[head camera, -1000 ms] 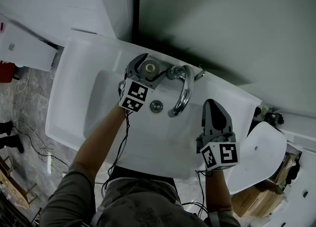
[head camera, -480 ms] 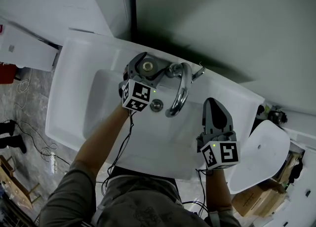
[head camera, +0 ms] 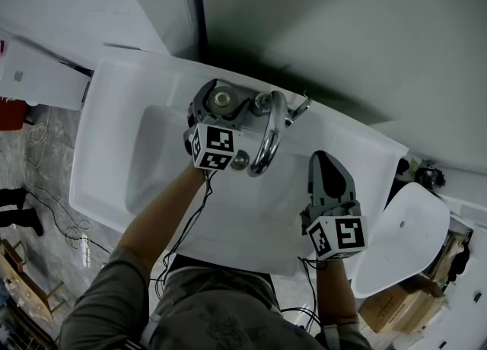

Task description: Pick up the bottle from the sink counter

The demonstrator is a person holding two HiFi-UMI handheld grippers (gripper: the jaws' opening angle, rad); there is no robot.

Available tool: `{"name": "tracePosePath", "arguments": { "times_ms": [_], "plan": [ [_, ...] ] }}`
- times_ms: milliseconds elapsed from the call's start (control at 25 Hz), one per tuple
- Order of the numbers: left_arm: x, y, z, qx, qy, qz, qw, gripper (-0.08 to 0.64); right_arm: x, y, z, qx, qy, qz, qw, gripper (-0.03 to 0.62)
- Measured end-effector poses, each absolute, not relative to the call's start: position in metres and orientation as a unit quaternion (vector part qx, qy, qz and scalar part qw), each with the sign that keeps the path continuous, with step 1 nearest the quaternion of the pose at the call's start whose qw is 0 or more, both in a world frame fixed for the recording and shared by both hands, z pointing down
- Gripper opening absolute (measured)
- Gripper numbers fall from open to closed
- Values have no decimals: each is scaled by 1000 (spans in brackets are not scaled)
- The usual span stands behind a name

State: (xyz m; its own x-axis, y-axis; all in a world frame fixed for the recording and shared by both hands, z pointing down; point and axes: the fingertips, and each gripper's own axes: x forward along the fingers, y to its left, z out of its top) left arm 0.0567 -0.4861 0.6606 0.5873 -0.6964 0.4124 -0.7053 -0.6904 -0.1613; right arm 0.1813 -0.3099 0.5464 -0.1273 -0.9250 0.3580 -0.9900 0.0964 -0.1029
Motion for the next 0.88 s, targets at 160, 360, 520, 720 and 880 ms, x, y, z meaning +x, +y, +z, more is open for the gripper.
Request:
{"name": "tracePosePath", "arguments": {
  "times_ms": [160, 360, 520, 720, 880],
  "plan": [
    [57, -488, 660, 888, -397, 230, 12, 354, 186, -306, 549, 656, -729, 168, 100, 35],
    [57, -488, 660, 890, -392, 233, 17, 353, 189, -301, 552, 657, -727, 173, 100, 35],
    [57, -487, 661, 895, -378, 235, 19, 353, 189, -299, 551, 657, -728, 169, 101, 35],
    [59, -479, 660, 905, -354, 235, 13, 351, 188, -295, 547, 657, -729, 163, 101, 35],
    [54, -473, 660, 908, -347, 235, 24, 351, 185, -293, 542, 656, -731, 157, 103, 35]
  ]
}}
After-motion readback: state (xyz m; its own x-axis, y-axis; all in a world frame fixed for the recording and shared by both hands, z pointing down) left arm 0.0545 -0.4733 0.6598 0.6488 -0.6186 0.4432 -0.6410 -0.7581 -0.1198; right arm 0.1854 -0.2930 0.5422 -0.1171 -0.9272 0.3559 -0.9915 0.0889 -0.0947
